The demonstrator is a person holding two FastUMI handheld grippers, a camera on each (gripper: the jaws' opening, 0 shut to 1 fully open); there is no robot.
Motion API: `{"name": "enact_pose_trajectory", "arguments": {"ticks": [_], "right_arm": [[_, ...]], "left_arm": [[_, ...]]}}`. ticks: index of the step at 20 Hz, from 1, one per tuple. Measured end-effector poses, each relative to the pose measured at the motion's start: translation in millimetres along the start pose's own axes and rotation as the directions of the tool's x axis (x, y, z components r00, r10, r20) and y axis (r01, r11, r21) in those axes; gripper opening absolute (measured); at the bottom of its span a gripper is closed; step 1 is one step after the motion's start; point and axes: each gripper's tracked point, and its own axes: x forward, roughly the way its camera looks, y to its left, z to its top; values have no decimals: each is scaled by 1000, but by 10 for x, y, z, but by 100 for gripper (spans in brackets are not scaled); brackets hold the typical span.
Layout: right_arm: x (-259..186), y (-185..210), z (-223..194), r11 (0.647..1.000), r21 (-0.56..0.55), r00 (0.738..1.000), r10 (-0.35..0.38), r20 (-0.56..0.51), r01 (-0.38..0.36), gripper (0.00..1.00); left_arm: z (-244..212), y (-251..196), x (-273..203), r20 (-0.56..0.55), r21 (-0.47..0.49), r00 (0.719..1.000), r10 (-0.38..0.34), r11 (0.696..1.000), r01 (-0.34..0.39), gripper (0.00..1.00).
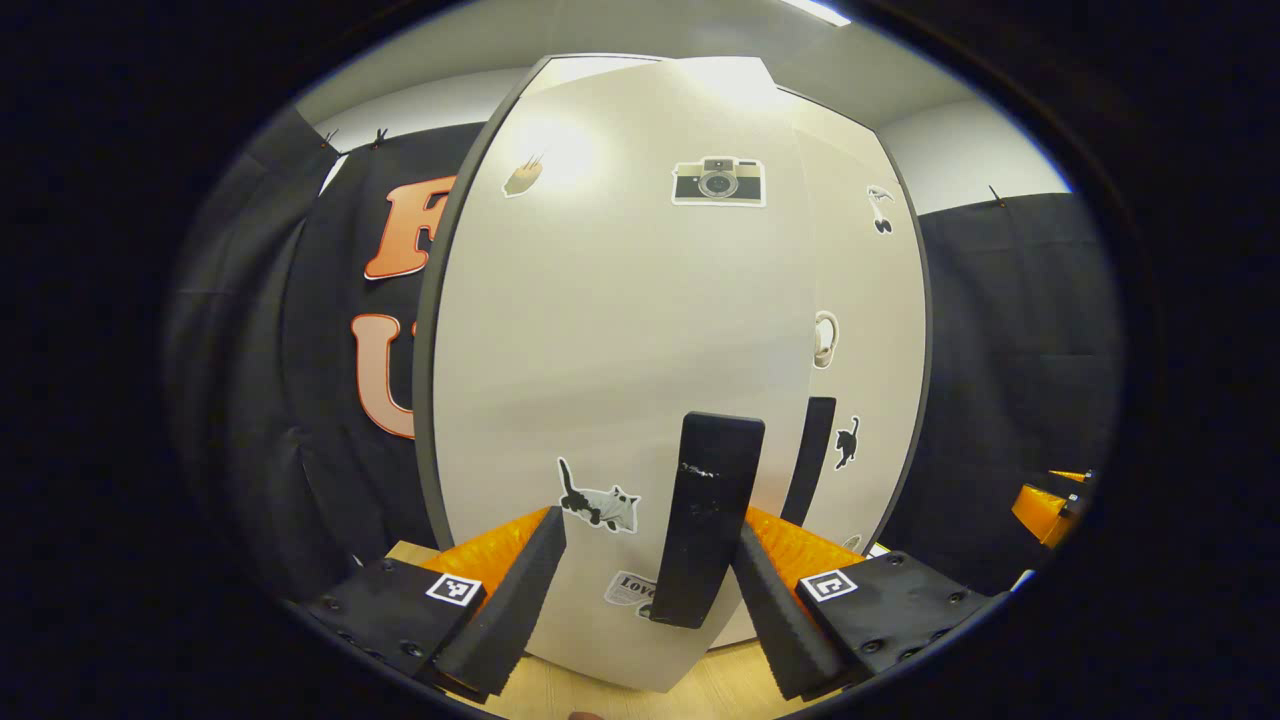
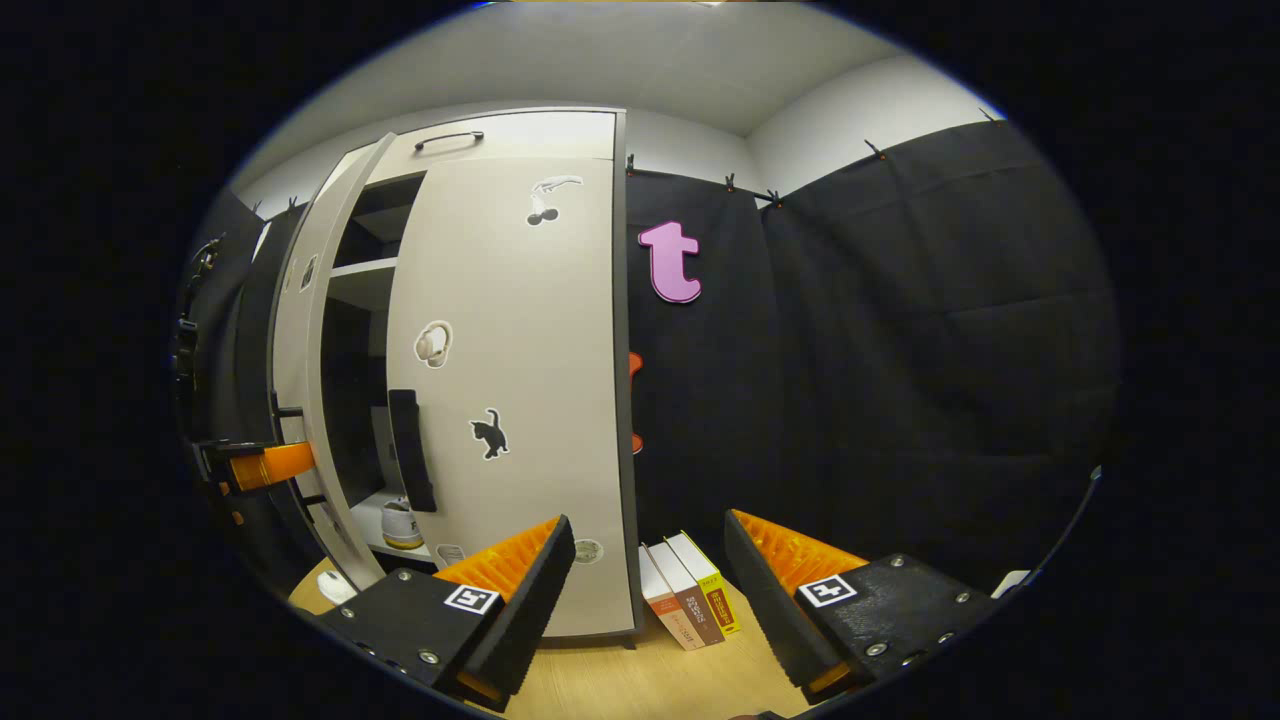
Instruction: Grab one shoe with the right hand and put it into the shoe cabinet, grab the other shoe with the left hand and put it into the shoe cabinet; then close the right door with the right hand and the left door with the left hand.
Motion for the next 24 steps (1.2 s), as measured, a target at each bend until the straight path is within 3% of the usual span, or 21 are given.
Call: {"name": "enact_pose_trajectory", "arguments": {"ticks": [5,13,14,20,24], "right_arm": [[-58,-147,-35,1000,1,1000,-24,-8,24,93],[-39,-76,-100,1000,-12,999,5,-33,-5,93],[-32,-49,-99,1000,-11,999,13,-40,-13,93],[-96,100,143,997,-23,996,74,-52,-75,93],[-122,180,421,994,-31,994,104,-41,-106,93]], "left_arm": [[0,-86,166,-2,2,1000,28,1000,-28,99],[32,-189,524,3,66,994,112,992,-112,94],[24,-189,515,-7,64,993,121,991,-121,97],[137,-305,-6,-14,22,998,54,998,-54,96],[412,-73,-452,10,35,999,44,998,-44,97]]}}
